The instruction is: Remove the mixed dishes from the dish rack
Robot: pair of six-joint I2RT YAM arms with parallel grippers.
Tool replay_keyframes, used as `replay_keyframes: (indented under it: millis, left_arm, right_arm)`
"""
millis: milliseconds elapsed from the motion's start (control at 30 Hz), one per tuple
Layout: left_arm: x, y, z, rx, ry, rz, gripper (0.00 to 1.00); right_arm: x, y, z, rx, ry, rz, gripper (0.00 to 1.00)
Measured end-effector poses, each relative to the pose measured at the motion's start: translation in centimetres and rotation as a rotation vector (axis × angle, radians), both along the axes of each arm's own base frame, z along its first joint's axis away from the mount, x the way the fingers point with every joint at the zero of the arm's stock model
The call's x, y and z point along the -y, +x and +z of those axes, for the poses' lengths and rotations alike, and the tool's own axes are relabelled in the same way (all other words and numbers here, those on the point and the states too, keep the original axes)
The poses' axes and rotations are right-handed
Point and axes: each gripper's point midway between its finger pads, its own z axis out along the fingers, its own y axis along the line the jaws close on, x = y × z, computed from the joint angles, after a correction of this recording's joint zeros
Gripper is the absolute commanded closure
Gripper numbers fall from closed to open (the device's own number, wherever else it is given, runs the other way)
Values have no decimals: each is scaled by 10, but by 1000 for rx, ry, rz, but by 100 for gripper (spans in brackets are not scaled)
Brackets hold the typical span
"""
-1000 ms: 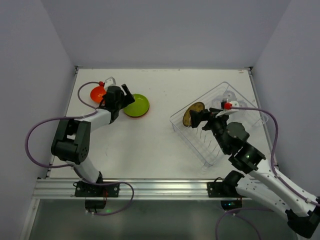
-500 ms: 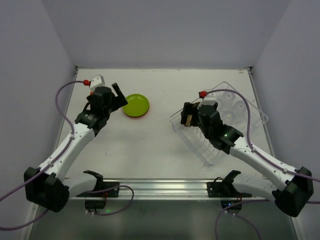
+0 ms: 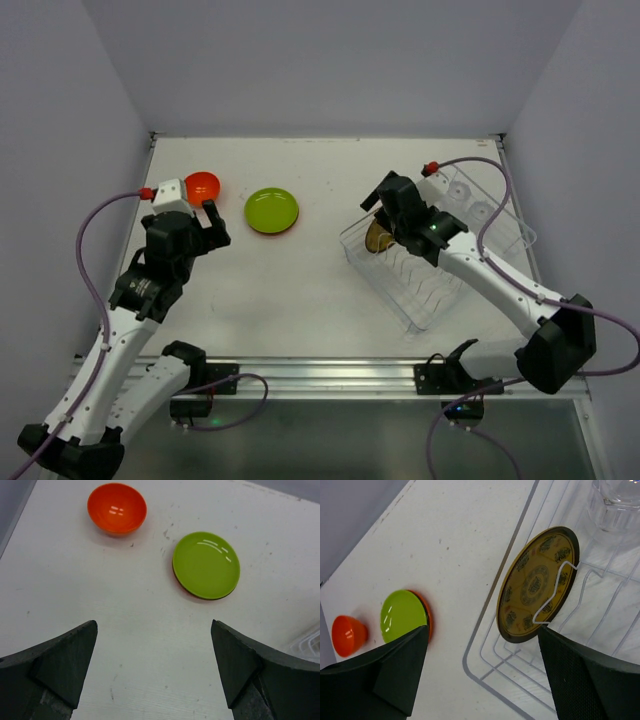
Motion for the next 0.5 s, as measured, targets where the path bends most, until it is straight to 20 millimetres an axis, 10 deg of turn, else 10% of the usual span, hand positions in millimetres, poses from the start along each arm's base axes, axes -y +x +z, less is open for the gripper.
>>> replay_keyframes:
  millis: [167, 500]
  left_arm:
    - [1, -11, -43, -93, 45, -45, 0]
    - [3, -17, -29, -34, 18, -66, 0]
  right_arm:
    - [0, 18, -12, -76, 30, -167, 25]
    - [-5, 26, -76, -224, -46, -241, 41]
